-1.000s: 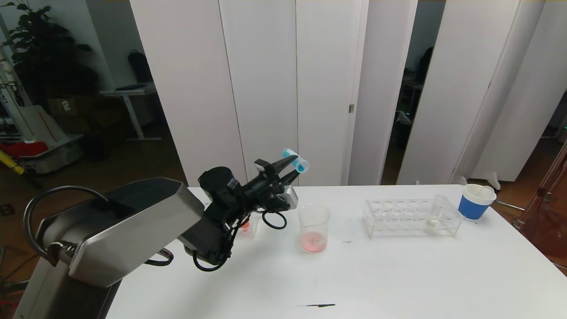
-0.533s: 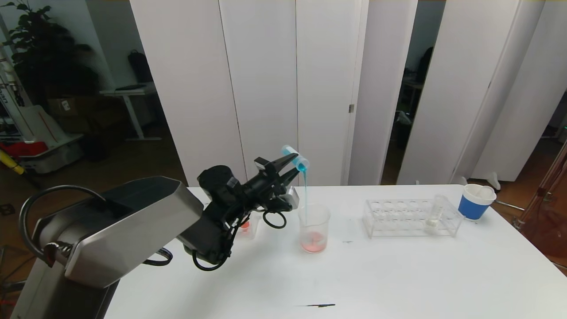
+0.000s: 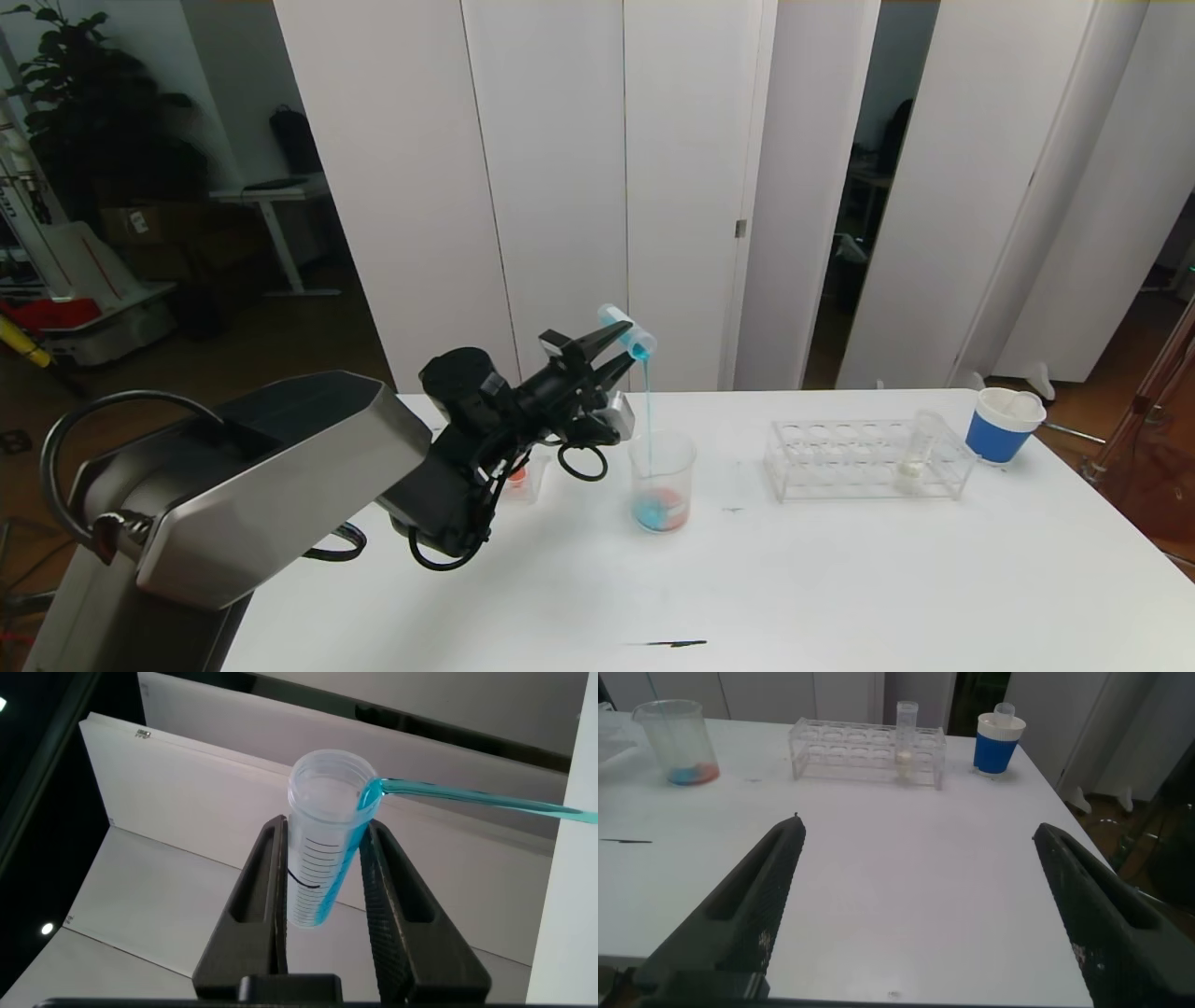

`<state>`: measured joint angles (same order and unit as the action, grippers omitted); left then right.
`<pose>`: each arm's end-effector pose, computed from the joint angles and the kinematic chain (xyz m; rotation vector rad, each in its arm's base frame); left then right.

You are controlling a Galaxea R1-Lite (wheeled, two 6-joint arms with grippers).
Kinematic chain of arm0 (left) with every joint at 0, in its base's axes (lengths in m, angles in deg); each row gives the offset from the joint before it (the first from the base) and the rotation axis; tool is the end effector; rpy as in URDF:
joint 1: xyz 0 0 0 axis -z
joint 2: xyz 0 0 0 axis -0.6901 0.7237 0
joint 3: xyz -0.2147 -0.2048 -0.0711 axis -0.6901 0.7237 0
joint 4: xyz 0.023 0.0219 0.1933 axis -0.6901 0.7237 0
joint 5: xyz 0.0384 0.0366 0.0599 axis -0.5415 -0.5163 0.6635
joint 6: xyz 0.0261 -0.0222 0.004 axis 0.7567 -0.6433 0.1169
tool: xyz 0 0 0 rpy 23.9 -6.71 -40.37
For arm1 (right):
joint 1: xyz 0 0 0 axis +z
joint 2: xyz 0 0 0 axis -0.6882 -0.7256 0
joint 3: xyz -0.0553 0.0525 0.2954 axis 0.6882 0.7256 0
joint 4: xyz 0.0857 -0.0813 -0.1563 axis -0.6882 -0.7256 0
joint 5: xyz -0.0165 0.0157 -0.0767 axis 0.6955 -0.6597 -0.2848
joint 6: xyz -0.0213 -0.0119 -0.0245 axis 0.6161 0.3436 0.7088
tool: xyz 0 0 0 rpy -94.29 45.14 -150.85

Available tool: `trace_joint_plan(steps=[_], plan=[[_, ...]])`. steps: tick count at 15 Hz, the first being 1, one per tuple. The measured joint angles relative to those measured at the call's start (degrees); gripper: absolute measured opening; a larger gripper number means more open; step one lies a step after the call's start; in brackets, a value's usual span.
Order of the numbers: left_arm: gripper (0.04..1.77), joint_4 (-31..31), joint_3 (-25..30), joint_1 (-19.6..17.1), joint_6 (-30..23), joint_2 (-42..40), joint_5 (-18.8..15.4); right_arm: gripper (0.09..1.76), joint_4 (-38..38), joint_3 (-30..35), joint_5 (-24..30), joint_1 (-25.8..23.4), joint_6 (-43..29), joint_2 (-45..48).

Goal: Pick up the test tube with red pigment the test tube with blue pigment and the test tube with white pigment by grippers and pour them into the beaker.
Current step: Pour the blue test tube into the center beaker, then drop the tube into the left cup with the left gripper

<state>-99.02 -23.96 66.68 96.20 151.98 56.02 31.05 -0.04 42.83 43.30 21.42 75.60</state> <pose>0.4232 -0.1960 0.0951 1.1722 -0.8209 -0.4968 -0.0098 0.0004 0.0756 -0.0332 -0.0027 0.0057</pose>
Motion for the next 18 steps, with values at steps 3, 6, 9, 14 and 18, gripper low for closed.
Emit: trace_joint_plan(steps=[3, 6, 9, 14, 18], plan=[[0.57, 0.0, 0.0, 0.1, 0.0, -0.3, 0.0, 1.75, 0.0, 0.0, 0.0, 0.0, 0.0, 0.0], [0.57, 0.0, 0.2, 0.1, 0.0, -0.5, 0.0, 1.75, 0.0, 0.0, 0.0, 0.0, 0.0, 0.0], [0.57, 0.0, 0.3, 0.0, 0.0, -0.8, 0.0, 1.75, 0.0, 0.0, 0.0, 0.0, 0.0, 0.0], [0.57, 0.0, 0.6, 0.0, 0.1, -1.2, 0.0, 1.75, 0.0, 0.0, 0.0, 0.0, 0.0, 0.0], [0.57, 0.0, 1.0, -0.1, 0.2, -1.8, -0.1, 1.75, 0.0, 0.0, 0.0, 0.0, 0.0, 0.0]])
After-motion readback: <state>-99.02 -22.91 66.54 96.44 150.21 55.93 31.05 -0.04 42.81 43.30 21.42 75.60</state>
